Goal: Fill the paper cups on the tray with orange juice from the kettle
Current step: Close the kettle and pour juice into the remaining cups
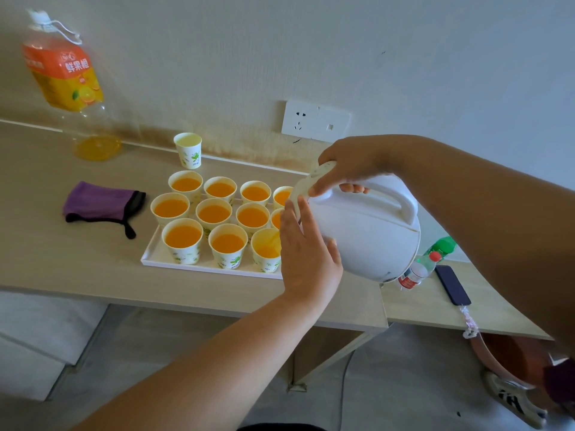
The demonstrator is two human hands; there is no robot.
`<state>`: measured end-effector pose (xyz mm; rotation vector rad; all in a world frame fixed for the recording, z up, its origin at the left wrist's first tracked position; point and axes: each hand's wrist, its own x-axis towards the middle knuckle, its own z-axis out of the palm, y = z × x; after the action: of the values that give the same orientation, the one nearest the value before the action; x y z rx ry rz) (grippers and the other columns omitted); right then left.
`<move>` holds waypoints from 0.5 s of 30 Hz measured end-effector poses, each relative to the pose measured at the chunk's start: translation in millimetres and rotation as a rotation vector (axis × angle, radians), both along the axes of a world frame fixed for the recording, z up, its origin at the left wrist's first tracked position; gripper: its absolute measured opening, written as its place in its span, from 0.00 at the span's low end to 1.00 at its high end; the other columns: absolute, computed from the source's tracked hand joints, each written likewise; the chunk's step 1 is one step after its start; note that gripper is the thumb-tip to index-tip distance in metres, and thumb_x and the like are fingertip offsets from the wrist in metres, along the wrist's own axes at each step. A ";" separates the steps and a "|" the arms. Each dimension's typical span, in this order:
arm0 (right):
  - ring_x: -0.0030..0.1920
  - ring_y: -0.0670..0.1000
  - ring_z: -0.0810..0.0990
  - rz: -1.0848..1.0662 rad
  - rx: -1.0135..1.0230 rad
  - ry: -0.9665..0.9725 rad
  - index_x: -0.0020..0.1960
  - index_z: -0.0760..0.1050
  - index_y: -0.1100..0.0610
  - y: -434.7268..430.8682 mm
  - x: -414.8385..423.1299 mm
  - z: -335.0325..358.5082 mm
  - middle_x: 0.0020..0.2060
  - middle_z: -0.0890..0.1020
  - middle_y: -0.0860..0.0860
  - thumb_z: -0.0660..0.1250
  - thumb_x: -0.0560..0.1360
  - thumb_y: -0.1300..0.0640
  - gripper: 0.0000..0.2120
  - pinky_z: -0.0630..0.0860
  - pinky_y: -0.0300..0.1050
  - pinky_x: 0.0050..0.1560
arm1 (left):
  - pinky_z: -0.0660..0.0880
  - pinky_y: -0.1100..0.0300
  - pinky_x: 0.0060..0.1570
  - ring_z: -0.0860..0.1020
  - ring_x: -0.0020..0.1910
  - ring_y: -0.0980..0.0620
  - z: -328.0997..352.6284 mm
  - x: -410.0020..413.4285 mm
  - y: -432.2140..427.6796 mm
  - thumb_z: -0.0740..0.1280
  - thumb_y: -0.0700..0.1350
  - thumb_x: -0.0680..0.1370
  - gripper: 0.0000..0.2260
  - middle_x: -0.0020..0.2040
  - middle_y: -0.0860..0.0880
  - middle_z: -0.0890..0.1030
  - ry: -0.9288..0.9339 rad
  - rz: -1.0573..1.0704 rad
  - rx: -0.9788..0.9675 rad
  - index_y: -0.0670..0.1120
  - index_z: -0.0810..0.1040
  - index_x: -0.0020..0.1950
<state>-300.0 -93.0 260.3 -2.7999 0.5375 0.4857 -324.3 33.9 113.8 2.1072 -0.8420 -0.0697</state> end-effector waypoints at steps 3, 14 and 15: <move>0.29 0.49 0.77 0.015 -0.027 0.010 0.39 0.73 0.55 1.2 2.0 1.5 0.29 0.79 0.50 0.70 0.69 0.39 0.19 0.75 0.42 0.37 | 0.55 0.52 0.74 0.46 0.77 0.44 1.6 -1.8 -0.6 0.61 0.49 0.80 0.34 0.78 0.42 0.45 0.004 0.010 -0.009 0.43 0.43 0.78; 0.28 0.49 0.77 0.023 -0.058 0.021 0.39 0.73 0.55 2.4 2.4 3.9 0.29 0.79 0.50 0.70 0.69 0.39 0.19 0.74 0.41 0.37 | 0.56 0.53 0.74 0.47 0.77 0.44 1.8 -1.7 -0.7 0.61 0.49 0.80 0.34 0.78 0.42 0.45 0.002 0.003 -0.012 0.43 0.43 0.78; 0.28 0.49 0.77 0.024 -0.060 0.022 0.39 0.73 0.55 2.6 2.6 4.0 0.29 0.79 0.50 0.70 0.69 0.39 0.19 0.73 0.41 0.37 | 0.56 0.52 0.74 0.47 0.77 0.43 2.4 -1.8 -0.5 0.61 0.49 0.80 0.34 0.78 0.42 0.46 0.003 0.005 -0.019 0.43 0.43 0.78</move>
<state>-297.4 -90.4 264.3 -2.8639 0.5321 0.5139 -326.1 33.4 116.2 2.0908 -0.8321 -0.0618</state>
